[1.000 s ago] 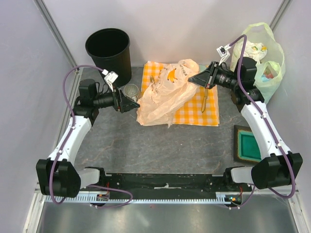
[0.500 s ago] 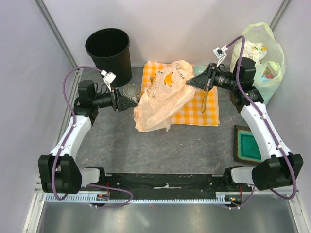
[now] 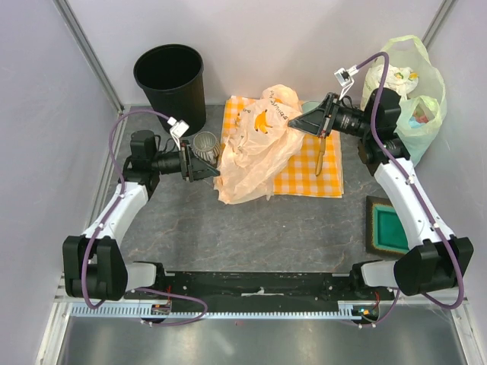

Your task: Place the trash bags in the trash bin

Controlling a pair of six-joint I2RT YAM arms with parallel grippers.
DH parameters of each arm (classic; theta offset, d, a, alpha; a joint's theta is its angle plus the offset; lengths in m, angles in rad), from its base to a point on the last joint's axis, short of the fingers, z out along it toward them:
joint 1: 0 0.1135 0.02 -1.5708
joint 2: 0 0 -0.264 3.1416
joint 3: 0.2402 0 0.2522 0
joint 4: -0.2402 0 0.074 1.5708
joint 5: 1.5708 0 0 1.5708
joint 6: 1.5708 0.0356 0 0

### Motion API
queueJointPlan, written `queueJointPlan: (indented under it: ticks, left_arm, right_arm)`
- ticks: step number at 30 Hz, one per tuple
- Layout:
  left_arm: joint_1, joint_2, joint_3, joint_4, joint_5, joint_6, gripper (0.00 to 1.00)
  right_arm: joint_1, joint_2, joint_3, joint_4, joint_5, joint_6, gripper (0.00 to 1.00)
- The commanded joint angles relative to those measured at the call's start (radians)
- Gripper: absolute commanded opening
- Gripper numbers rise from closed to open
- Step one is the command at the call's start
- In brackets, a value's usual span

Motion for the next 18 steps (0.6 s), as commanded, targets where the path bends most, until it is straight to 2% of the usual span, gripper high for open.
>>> queueJointPlan:
  ticks: [1,3,6,7,10,11,12,14,15,18]
  left_arm:
    - [-0.034,-0.002,-0.024,0.058,0.044,-0.036,0.57]
    - [-0.045,-0.003,-0.037,0.095,0.041,-0.07,0.51]
    - [-0.047,-0.014,-0.053,0.137,0.043,-0.09,0.32]
    - [-0.045,-0.018,-0.053,0.137,0.044,-0.089,0.19]
    - [-0.027,-0.06,-0.048,0.013,0.004,-0.003,0.02]
    - [-0.007,-0.076,-0.05,-0.045,-0.025,0.041,0.02]
    - [0.004,-0.106,-0.053,-0.205,-0.042,0.163,0.02]
    - [0.042,-0.133,-0.066,-0.358,-0.085,0.291,0.02]
    - [0.05,-0.153,-0.089,-0.476,-0.103,0.412,0.02]
    - [0.062,-0.173,-0.083,-0.537,-0.143,0.473,0.02]
  right_arm:
    - [0.006,0.008,0.027,0.183,-0.018,0.127,0.0]
    - [0.009,0.011,0.027,0.191,-0.018,0.136,0.0]
    - [0.008,0.013,0.029,0.182,-0.014,0.126,0.0]
    - [0.006,0.011,0.03,0.145,-0.003,0.109,0.0]
    - [-0.043,0.006,0.05,0.046,0.028,0.009,0.0]
    - [-0.067,0.006,0.067,0.015,0.052,-0.029,0.0]
    - [-0.092,0.016,0.081,-0.014,0.065,-0.092,0.0]
    - [-0.191,0.029,0.114,-0.05,0.078,-0.105,0.0]
    - [-0.219,0.048,0.127,-0.053,0.088,-0.1,0.0]
    - [-0.262,0.063,0.156,-0.055,0.111,-0.111,0.0]
